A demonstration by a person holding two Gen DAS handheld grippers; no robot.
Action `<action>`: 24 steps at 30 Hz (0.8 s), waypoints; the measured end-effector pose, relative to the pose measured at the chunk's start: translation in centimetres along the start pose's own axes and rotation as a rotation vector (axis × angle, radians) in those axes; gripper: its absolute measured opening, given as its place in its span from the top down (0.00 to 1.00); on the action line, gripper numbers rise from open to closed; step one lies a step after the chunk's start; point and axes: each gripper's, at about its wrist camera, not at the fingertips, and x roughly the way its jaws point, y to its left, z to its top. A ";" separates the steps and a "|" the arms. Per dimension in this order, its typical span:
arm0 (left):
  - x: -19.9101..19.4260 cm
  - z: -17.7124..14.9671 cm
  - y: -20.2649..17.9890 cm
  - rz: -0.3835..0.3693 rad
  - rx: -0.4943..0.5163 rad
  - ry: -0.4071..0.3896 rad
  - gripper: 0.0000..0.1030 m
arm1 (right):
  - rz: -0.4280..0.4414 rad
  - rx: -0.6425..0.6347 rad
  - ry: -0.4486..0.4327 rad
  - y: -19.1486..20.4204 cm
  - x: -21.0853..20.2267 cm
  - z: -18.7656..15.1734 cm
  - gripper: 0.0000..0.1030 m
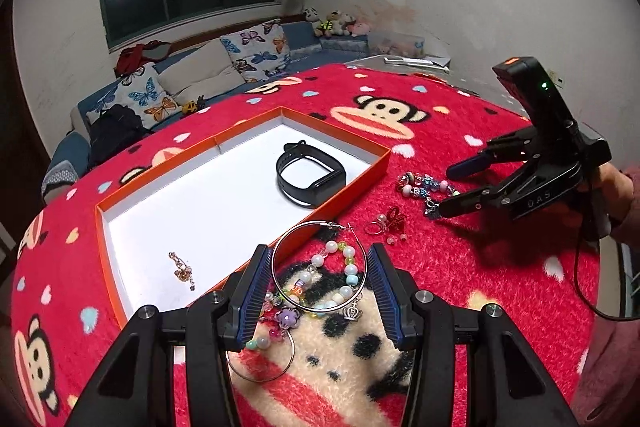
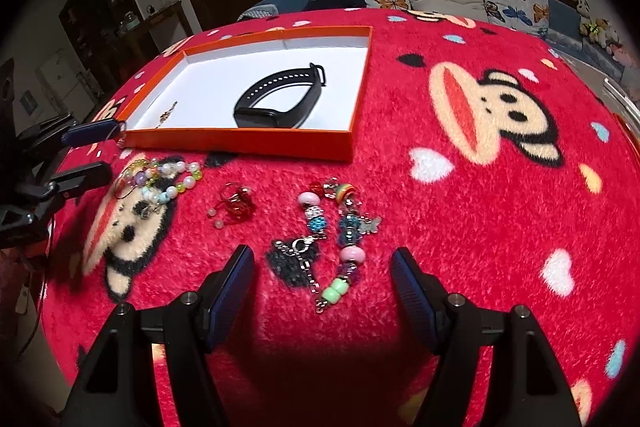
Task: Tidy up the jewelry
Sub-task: 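Grasp a silver hoop earring from the beaded bracelet pile with the left tool, then grasp and lift the beaded charm bracelet with the right tool while the left tool lifts the hoop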
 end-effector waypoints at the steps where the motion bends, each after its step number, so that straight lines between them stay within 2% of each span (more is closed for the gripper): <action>1: -0.1 0.0 0.0 -0.001 -0.005 -0.001 0.50 | 0.001 0.004 0.000 -0.1 0.1 0.0 0.25; 5: -0.1 -0.1 0.0 0.002 -0.009 -0.004 0.50 | -0.005 0.001 -0.004 -0.2 0.6 0.6 0.25; 9: 0.0 -0.1 -0.1 -0.001 -0.008 -0.005 0.50 | -0.027 -0.021 -0.002 0.2 1.4 1.4 0.37; 13: 0.1 -0.1 -0.1 0.002 -0.007 -0.003 0.50 | -0.067 -0.071 -0.003 0.7 2.1 1.9 0.44; 16: 0.0 -0.1 0.0 0.007 -0.015 -0.009 0.50 | -0.114 -0.115 0.000 1.2 2.4 2.1 0.59; 17: 0.0 -0.1 0.1 0.009 -0.019 -0.011 0.50 | -0.118 -0.123 0.002 1.2 2.3 2.1 0.67; 20: -0.3 0.0 0.4 0.017 -0.031 -0.018 0.50 | -0.115 -0.121 0.005 1.1 2.1 2.0 0.70; 22: -0.5 0.1 0.7 0.026 -0.036 -0.023 0.50 | -0.104 -0.106 -0.001 1.0 1.7 2.1 0.78; 23: -0.6 0.2 0.9 0.028 -0.040 -0.026 0.50 | -0.100 -0.105 -0.008 1.0 1.4 2.1 0.86; 24: -0.8 0.3 1.1 0.031 -0.046 -0.029 0.50 | -0.087 -0.101 -0.020 1.1 0.8 2.2 0.86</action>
